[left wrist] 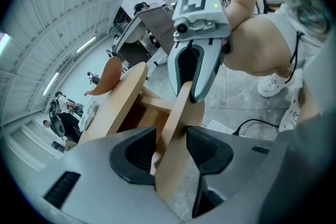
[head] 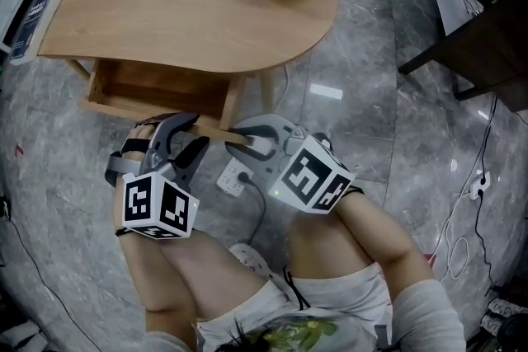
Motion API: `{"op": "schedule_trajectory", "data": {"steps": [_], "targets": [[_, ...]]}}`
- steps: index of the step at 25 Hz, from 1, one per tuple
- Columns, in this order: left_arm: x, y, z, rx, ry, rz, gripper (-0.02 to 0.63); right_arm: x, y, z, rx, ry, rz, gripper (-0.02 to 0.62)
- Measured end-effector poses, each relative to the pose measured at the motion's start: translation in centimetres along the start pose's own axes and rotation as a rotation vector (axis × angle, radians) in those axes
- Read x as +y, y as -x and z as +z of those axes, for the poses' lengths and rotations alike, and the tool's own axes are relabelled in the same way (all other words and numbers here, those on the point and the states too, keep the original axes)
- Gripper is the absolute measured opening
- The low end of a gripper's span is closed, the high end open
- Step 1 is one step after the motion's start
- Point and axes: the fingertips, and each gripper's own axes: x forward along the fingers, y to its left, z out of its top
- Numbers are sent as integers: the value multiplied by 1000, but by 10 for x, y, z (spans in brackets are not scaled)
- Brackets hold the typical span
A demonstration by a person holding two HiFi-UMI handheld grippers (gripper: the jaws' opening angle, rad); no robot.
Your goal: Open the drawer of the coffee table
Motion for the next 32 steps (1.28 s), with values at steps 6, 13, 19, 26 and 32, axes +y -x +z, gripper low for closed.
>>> {"op": "schedule_trajectory", "data": {"steps": [6, 13, 19, 26, 32], "targets": [[-5, 3, 0, -7, 3, -14, 184, 6, 0, -1, 11, 18, 17, 80], [-7, 5, -1, -12, 9, -13, 183, 9, 0, -2, 24, 26, 23, 78], [-7, 6, -1, -20, 12, -14, 182, 9, 0, -2, 35, 30, 20, 78], [-8, 7, -1, -28, 17, -27, 181, 12, 0, -2, 49, 32, 30, 78], [-12, 10, -2, -29, 20, -26, 179, 16, -1, -3, 61, 39, 39, 78]]}}
